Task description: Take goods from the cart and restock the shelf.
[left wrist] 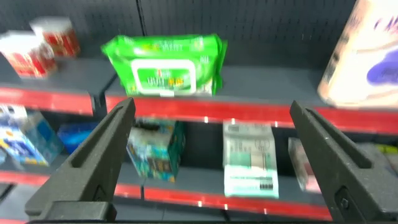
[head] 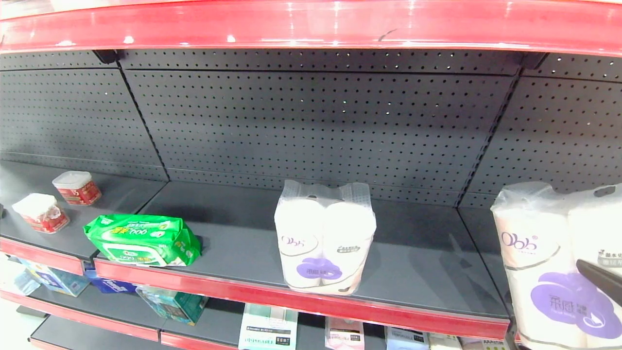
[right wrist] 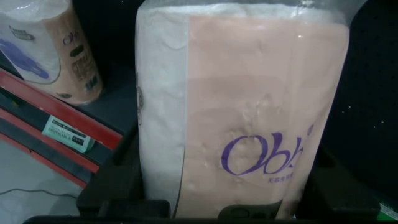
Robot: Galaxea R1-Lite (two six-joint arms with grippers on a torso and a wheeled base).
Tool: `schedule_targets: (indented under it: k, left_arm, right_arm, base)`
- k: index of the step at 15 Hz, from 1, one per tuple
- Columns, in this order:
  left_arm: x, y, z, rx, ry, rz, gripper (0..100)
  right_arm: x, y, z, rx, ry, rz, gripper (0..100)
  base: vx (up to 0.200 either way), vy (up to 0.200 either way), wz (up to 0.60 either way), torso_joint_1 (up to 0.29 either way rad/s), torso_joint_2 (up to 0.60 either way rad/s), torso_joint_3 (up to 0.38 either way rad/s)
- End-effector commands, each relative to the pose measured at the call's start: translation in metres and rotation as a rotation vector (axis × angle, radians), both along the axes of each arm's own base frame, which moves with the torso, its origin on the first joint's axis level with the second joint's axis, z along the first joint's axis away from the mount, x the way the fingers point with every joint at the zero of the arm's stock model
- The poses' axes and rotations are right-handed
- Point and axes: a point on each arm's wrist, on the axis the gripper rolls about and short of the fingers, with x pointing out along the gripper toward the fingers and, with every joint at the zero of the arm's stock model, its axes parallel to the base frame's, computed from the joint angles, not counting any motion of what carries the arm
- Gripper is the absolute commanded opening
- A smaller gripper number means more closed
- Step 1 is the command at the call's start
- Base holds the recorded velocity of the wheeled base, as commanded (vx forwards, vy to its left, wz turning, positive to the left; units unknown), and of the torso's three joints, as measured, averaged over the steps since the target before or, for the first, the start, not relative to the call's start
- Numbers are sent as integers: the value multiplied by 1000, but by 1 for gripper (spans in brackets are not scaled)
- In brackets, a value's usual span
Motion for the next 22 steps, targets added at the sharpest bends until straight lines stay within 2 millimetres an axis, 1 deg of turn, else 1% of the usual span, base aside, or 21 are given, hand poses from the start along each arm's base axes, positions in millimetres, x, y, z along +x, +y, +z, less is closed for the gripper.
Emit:
schedule_targets:
  k: [1,11,15,18,21,22]
  left_arm:
    - [0,0,0,0,2,-1,100]
    - [0,0,0,-9,2,1,100]
    - [0,0,0,-9,2,1,100]
    - [0,0,0,-9,2,1,100]
    - [0,0,0,-9,2,1,100]
    - [0,0,0,-9,2,1,100]
  right_arm:
    - [-1,0,0,0,-3,-5,0]
    - [-2,-1,-4,0,3,3,0]
    - [2,1,-2,9,10,26,0]
    - [16,5,-2,23,54,52,0]
    - [46,10,-1,43,44,48,0]
    - [52,12,-1,45,46,51,0]
  base:
    - [0,0,0,0,0,0]
    - [0,0,0,0,0,0]
    - [0,0,0,0,0,0]
    - [0,0,0,0,0,0]
    - [0,0,0,0,0,0]
    - [0,0,0,0,0,0]
